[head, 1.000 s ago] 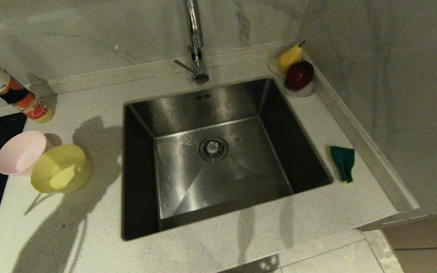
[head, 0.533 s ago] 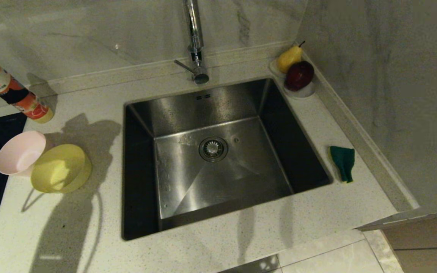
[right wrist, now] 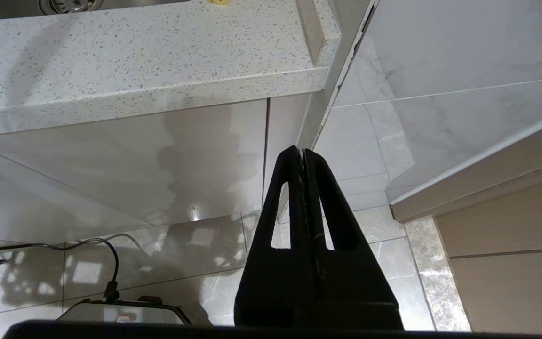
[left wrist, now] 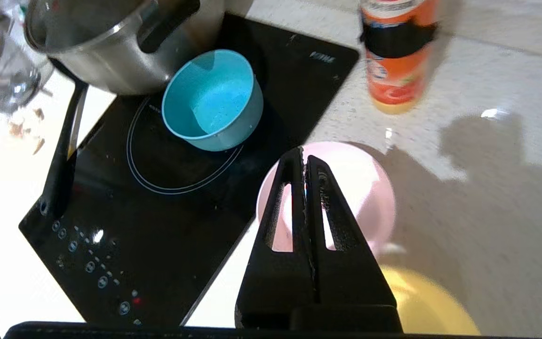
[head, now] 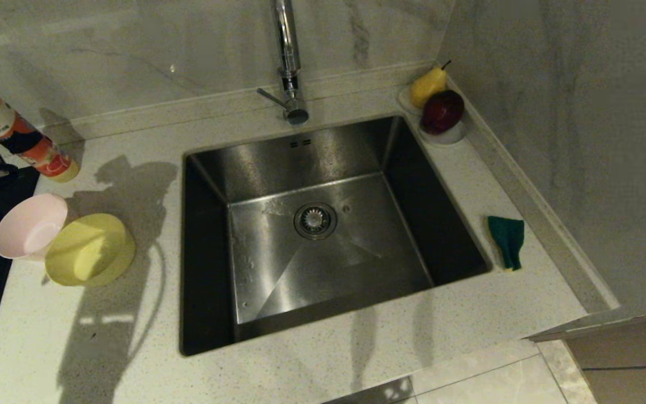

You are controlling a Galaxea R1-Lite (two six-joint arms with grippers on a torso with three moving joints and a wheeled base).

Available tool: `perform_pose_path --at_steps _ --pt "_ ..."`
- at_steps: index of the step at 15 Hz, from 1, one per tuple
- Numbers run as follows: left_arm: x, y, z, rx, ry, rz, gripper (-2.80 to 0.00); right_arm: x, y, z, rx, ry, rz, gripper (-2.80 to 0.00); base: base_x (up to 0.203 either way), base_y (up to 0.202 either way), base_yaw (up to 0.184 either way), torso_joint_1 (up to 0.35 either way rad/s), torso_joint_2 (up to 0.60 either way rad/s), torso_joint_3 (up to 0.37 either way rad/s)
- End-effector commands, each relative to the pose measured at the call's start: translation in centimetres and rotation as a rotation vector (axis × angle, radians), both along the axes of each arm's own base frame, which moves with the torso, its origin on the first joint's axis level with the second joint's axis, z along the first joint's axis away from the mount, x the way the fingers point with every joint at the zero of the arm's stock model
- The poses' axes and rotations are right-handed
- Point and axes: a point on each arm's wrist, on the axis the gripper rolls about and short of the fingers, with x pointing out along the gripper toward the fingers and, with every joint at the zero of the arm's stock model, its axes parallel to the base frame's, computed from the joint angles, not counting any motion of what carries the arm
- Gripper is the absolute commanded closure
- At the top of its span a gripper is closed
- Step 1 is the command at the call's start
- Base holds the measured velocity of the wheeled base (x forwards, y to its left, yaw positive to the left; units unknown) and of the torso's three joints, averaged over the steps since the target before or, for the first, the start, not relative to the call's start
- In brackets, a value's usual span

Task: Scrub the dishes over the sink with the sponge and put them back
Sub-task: Place the bowl on the bowl

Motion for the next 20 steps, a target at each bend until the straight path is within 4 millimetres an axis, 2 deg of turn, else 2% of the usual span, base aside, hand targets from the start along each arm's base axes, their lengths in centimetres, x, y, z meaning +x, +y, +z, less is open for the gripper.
perform_pose_path --at_steps 1,4,7,11,14,20 --pt "3.3 1.3 -1.0 -0.045 0.079 0.039 0.0 0.0 0.0 0.0 -0.001 0.001 0.0 0.0 0.0 0.0 0.0 0.0 0.0 0.0" --pt "4.0 2.0 -0.6 -0.143 0.123 -0.016 0.0 0.0 0.0 0.0 -0.001 0.001 0.0 0.0 0.0 0.0 0.0 0.0 0.0 0.0" --pt "4.6 4.8 -0.9 -0.229 0.139 0.002 0.0 0.0 0.0 0.0 -0.001 0.001 0.0 0.0 0.0 0.0 0.0 0.0 0.0 0.0" --pt "3.4 7.3 -0.2 -0.387 0.141 -0.041 0.0 0.0 0.0 0.0 -0.001 0.001 0.0 0.0 0.0 0.0 0.0 0.0 0.0 0.0" --pt "2.3 8.8 0.3 -0.431 0.123 -0.012 0.0 0.0 0.0 0.0 -0.001 0.001 0.0 0.0 0.0 0.0 0.0 0.0 0.0 0.0" --pt "1.0 10.3 0.2 -0.484 0.117 0.021 0.0 0.0 0.0 0.0 -0.001 0.001 0.0 0.0 0.0 0.0 0.0 0.0 0.0 0.0"
